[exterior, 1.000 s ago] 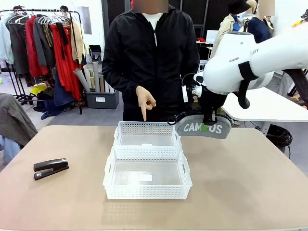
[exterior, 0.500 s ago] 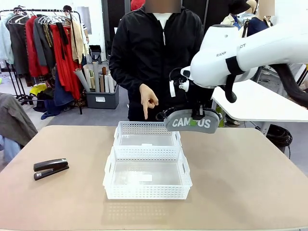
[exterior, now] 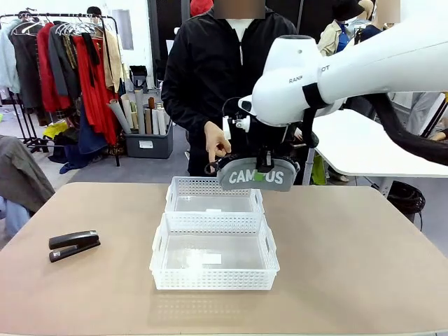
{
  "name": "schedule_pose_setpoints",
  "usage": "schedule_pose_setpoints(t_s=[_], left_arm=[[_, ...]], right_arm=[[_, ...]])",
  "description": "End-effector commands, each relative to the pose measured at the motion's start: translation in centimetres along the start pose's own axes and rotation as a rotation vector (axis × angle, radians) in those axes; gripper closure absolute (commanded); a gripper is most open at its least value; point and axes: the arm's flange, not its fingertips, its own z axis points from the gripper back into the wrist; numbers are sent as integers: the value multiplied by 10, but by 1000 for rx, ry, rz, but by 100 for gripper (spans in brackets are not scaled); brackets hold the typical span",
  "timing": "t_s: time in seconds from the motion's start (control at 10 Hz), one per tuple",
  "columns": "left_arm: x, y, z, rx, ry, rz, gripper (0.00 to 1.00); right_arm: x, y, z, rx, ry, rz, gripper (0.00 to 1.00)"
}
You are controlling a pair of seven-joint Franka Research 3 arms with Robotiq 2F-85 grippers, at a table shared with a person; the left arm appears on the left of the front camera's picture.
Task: Distribute items into two baskets.
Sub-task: Place the picked Pencil pouch into the Organizing basket as instructed by the person.
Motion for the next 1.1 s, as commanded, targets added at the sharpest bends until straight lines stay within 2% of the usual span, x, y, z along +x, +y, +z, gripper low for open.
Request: schedule_pose_setpoints(t_s=[0.0, 0.7, 0.9, 1.0], left_arm=[[-1, -2, 2, -3, -3, -2, 0], [-1, -2, 2, -3, -3, -2, 0], [-1, -2, 2, -3, -3, -2, 0], [-1, -2, 2, -3, -3, -2, 0]], right_arm=[[22, -12, 1, -9, 38, 3, 100], [78, -37, -22, 22, 19, 25, 100], [84, -38, -26, 52, 2, 35, 100], [73, -32, -29, 40, -13, 40, 100]])
